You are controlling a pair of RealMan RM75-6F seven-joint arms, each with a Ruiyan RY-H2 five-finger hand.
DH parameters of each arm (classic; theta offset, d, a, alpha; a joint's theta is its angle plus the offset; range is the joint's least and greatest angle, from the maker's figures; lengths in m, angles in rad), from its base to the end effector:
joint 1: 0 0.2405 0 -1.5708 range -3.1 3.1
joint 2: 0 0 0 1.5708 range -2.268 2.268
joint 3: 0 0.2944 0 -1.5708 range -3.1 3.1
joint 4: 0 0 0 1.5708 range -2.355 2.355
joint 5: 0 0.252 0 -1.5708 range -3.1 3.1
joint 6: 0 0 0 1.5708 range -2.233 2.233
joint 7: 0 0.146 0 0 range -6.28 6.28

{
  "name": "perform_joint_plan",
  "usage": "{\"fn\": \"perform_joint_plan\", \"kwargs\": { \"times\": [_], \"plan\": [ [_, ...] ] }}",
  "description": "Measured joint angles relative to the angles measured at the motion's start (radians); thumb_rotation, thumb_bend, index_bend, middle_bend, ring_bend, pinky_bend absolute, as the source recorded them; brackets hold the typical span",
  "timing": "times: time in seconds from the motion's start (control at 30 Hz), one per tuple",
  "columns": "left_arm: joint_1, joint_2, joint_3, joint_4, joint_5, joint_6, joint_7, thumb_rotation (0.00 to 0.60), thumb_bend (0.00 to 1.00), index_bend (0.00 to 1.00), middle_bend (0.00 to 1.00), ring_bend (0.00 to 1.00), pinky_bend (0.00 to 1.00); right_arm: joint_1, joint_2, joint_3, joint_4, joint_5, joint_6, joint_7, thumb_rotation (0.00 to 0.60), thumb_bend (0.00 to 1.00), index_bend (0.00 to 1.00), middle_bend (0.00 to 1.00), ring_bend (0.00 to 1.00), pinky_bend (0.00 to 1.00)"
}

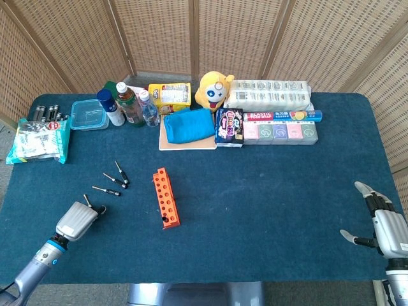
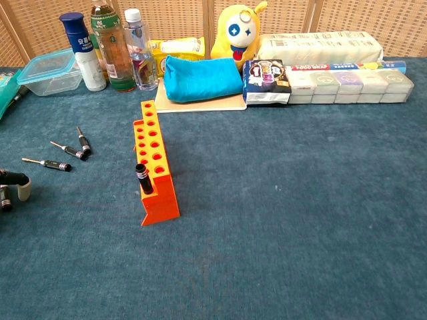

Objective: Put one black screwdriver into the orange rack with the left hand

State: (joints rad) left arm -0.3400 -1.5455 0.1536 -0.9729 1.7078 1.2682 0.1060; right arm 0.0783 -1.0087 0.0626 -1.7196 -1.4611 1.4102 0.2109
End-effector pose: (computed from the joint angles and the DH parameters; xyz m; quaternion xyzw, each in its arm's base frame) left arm -0.3934 0.2425 -0.0212 -0.8235 -0.2266 -0.2619 0.4494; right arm -0.3554 -0.1885 0.1596 0.5476 -0.4750 0.4235 0.5434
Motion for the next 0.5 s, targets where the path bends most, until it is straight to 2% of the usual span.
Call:
{"fn": "perform_joint_plan", "kwargs": {
  "times": [0.5],
  "plan": [
    [0.003,-0.014,-0.002,0.009,0.002,0.003,0.013,0.6,0.43,0.53,1.0,1.0,1.0,0.0,0.002,0.0,-0.002,0.0,-0.001,0.002,0.6,0.0,0.04,0.1,0.16,0.11]
  ]
}}
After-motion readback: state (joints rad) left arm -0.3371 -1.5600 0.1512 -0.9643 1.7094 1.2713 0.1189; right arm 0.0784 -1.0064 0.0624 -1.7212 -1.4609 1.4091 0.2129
